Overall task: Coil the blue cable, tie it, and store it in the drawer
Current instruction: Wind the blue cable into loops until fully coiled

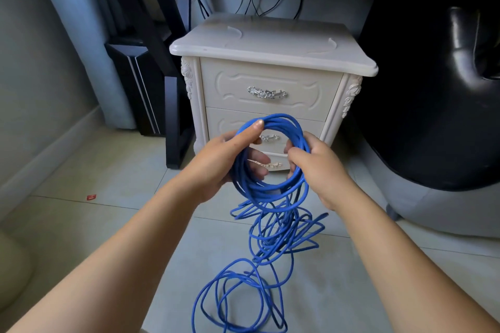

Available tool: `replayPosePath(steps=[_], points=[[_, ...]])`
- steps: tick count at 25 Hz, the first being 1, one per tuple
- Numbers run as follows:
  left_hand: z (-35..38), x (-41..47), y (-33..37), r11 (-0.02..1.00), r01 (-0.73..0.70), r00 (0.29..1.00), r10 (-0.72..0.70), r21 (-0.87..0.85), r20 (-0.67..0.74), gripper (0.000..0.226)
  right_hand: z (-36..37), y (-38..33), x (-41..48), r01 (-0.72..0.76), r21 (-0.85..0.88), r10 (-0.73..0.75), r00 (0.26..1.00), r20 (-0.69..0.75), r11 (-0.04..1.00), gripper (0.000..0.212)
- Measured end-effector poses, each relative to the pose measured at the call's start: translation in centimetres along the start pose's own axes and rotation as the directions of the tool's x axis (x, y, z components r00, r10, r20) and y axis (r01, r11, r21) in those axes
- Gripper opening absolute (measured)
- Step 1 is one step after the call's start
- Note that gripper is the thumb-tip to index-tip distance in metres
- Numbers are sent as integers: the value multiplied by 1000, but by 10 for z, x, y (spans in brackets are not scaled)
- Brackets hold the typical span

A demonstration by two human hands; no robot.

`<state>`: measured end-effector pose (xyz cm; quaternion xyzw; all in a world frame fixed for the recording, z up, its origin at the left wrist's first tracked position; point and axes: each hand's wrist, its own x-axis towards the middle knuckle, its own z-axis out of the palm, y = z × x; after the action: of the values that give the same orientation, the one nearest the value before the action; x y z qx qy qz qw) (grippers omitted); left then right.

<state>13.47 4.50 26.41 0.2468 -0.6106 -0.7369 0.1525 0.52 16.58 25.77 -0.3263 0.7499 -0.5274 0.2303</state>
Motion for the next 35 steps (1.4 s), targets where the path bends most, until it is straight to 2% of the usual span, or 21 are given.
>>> replayPosePath(steps=[3, 6, 9, 11, 13, 15, 17, 18, 19, 21, 23, 25, 28, 29, 30, 32, 33, 35], points=[[-8, -2, 6, 986, -85, 995, 77, 144, 56, 41, -3, -5, -3, 101, -217, -74, 989, 131, 971, 4], [-5, -4, 4, 901, -157, 987, 129, 405, 94, 35, -2, -8, -7, 188, -360, -99, 963, 251, 914, 5], [-3, -7, 3, 864, -147, 989, 122, 482, 82, 26, 0, -9, -10, 220, -375, -132, 960, 245, 901, 6], [-3, -7, 4, 840, -175, 984, 167, 514, 63, 26, 1, -9, -11, 201, -313, -139, 968, 209, 928, 7], [-2, -6, 3, 873, -222, 974, 223, 434, 51, 27, -3, -8, -10, 99, -80, -78, 970, 230, 992, 14], [0, -6, 4, 910, -260, 964, 263, 323, 35, 30, -9, -7, -9, -66, 127, 18, 938, 345, 990, 42], [0, -6, 8, 931, -283, 956, 292, 232, -4, 34, -14, -1, -7, -193, 140, 113, 889, 443, 971, 76], [-3, -6, 11, 940, -289, 953, 300, 181, -36, 35, -15, 3, -6, -238, 125, 155, 871, 467, 963, 85], [-7, -6, 14, 948, -288, 952, 299, 133, -66, 37, -15, 7, -6, -264, 105, 186, 863, 470, 959, 87], [-18, -6, 20, 955, -280, 952, 290, 97, -100, 39, -15, 11, -5, -214, 46, 177, 893, 413, 976, 71], [-29, -8, 24, 952, -282, 949, 295, 119, -110, 40, -17, 12, -3, -73, 42, 58, 953, 296, 996, 42], [-33, -9, 26, 941, -297, 939, 319, 162, -129, 39, -19, 9, 0, 16, 107, -35, 984, 173, 994, 29], [-34, -6, 24, 905, -319, 899, 383, 282, -211, 27, -12, 2, -1, -58, 359, 3, 988, 153, 932, 27], [-34, -5, 22, 892, -318, 880, 404, 320, -250, 25, -7, 1, -4, -104, 433, 23, 982, 187, 895, 30], [-33, -4, 20, 889, -315, 866, 413, 333, -283, 25, -3, 1, -5, -140, 461, 38, 974, 224, 876, 42], [-28, -3, 17, 904, -328, 852, 408, 274, -327, 25, 3, 1, -7, -141, 397, 45, 969, 241, 907, 60], [-22, -3, 15, 914, -343, 852, 400, 217, -339, 25, 4, 1, -8, -124, 355, 37, 969, 242, 927, 62], [-6, -5, 12, 927, -358, 855, 373, 112, -361, 23, 4, 1, -7, -129, 334, 44, 968, 248, 934, 48]])
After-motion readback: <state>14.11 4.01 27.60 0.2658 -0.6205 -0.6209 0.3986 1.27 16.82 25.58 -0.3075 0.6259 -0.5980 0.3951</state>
